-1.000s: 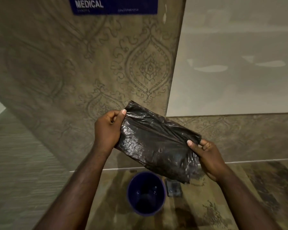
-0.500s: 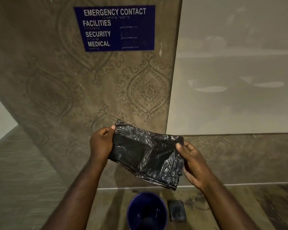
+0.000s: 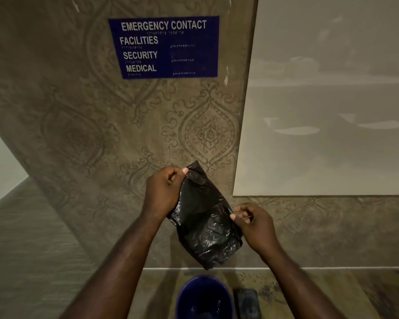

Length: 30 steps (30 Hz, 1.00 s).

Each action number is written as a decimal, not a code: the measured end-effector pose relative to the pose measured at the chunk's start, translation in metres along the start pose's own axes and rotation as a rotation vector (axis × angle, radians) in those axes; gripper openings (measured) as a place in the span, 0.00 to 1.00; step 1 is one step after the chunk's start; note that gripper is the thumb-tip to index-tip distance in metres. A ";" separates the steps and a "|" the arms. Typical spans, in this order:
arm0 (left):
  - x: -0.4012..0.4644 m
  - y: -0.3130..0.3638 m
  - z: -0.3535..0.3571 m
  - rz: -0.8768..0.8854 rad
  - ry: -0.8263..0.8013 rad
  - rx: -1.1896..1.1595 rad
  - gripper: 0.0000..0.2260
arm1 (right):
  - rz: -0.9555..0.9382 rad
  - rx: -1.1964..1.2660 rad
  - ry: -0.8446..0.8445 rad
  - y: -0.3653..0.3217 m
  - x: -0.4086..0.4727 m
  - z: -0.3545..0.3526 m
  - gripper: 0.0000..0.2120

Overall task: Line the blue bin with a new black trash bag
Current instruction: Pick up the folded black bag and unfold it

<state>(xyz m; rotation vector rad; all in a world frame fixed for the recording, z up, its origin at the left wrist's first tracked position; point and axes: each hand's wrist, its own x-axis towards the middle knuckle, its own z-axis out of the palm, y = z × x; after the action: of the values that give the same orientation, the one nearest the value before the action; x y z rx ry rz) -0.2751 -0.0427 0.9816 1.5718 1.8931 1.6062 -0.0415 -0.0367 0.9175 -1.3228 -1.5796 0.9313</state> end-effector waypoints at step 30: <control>-0.002 0.034 -0.034 0.211 -0.219 0.065 0.07 | -0.200 0.148 -0.253 -0.066 0.036 0.034 0.24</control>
<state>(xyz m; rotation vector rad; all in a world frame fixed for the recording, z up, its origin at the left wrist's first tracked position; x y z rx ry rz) -0.2789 -0.0695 1.0213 1.9427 1.7301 1.3896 -0.0987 -0.0127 0.9712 -0.9534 -1.7604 1.0987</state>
